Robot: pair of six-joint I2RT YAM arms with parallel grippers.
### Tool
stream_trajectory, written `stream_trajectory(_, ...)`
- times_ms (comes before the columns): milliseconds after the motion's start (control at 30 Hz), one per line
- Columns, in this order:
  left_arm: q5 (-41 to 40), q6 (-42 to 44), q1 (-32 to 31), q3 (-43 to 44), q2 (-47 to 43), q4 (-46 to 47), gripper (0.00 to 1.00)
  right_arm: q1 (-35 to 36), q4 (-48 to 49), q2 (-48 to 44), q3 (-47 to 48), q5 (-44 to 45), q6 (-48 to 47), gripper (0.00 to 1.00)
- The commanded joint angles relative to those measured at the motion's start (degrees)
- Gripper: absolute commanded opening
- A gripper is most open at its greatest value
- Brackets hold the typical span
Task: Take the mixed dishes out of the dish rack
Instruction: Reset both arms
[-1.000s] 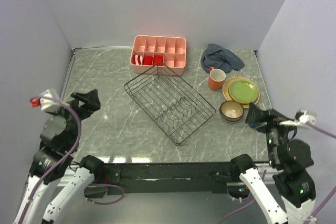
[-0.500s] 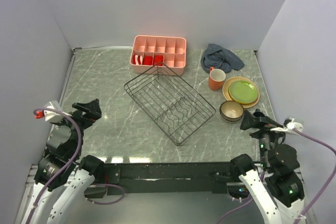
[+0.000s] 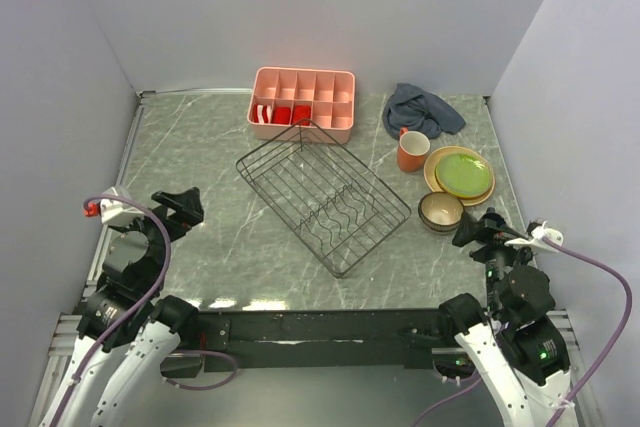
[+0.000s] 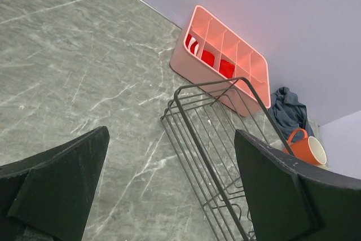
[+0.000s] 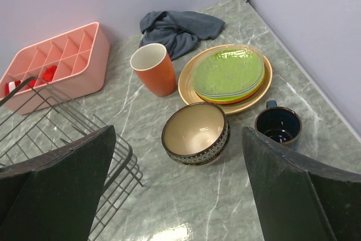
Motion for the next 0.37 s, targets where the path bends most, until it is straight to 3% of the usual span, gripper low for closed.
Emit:
stream_trajectory(0, 0.6, 2.04, 0.19, 0.47, 0.63, 3.57, 1.0, 0.43, 1.37, -17.41, 0.23, 1.74, 0.43, 1.0)
stream_trajectory(333, -0.72, 2.74, 0.19, 0.21, 0.9, 5.33, 1.0, 0.35, 1.28, -17.41, -0.13, 2.35, 0.78, 1.0)
